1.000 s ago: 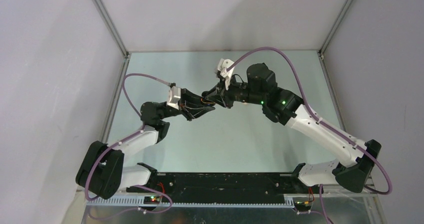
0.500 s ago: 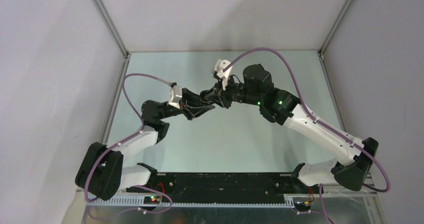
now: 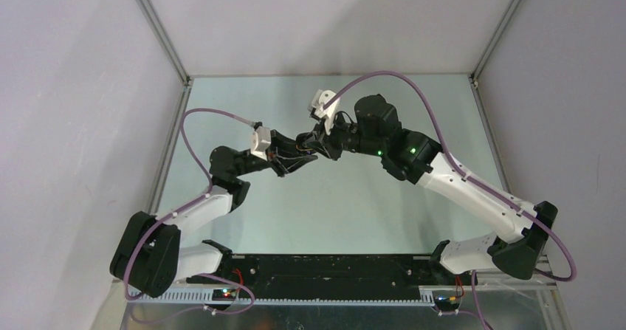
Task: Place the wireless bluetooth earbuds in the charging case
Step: Insert the left earbud into the left side groove of the charging case.
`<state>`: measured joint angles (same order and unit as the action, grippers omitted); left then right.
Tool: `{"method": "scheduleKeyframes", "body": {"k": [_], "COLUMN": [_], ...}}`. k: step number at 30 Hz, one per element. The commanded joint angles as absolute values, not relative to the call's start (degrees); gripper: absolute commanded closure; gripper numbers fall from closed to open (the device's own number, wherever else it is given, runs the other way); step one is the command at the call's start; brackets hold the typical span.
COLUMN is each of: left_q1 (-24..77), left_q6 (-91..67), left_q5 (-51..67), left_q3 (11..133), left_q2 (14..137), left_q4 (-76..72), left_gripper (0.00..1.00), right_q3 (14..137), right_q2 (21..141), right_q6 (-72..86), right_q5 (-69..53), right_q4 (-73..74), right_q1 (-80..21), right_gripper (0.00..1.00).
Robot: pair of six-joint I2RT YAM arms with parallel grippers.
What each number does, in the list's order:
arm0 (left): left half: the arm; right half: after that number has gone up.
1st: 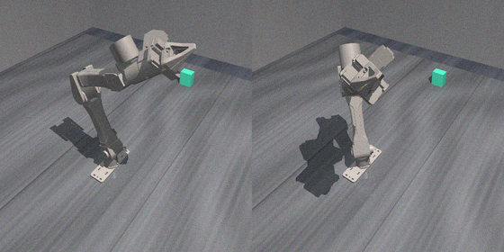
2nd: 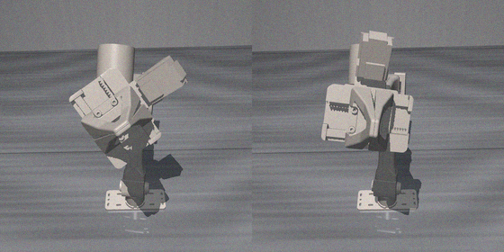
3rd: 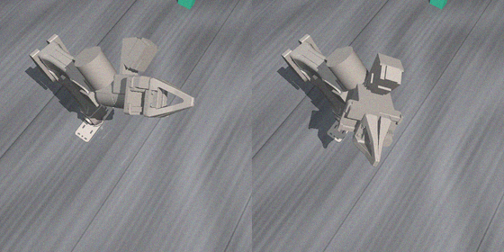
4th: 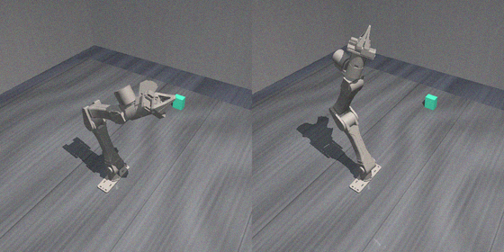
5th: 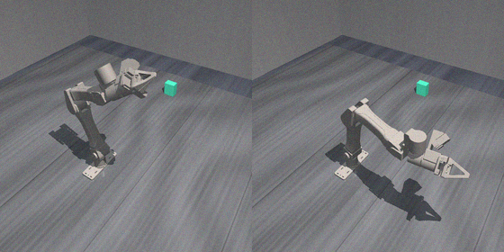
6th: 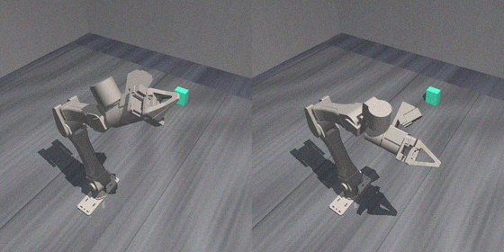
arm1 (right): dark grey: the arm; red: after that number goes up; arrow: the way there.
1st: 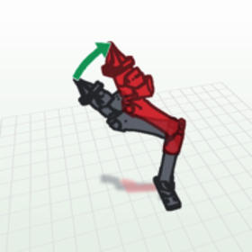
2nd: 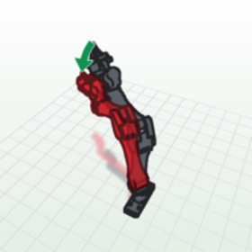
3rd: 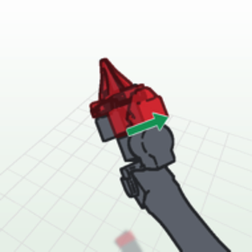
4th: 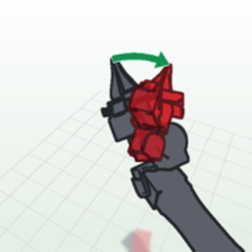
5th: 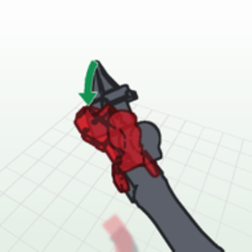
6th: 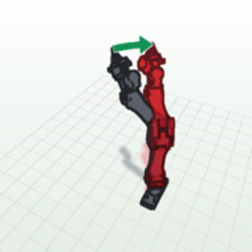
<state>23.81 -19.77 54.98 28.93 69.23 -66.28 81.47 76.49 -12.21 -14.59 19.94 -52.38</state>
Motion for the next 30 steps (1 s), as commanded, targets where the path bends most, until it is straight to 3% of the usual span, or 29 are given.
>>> {"method": "scheduleKeyframes", "body": {"k": [1,20,30], "left_q1": [23.3,22.9,23.0], "left_q6": [-14.5,-1.6,-1.1], "left_q5": [51.6,43.6,42.7], "left_q3": [29.5,31.5,31.6], "left_q2": [67.0,65.2,64.4], "left_q4": [-63.0,-46.4,-45.6], "left_gripper": [0.77,0.79,0.79], "right_q3": [84.4,87.5,87.2], "right_q2": [75.8,79.8,82.3], "right_q6": [-14.4,-17.1,-18.3], "right_q5": [-13.9,-8.7,-5.4], "right_q4": [23.7,23.8,22.0], "right_q1": [-53.4,-53.4,-53.4], "right_gripper": [0.85,0.86,0.86]}}
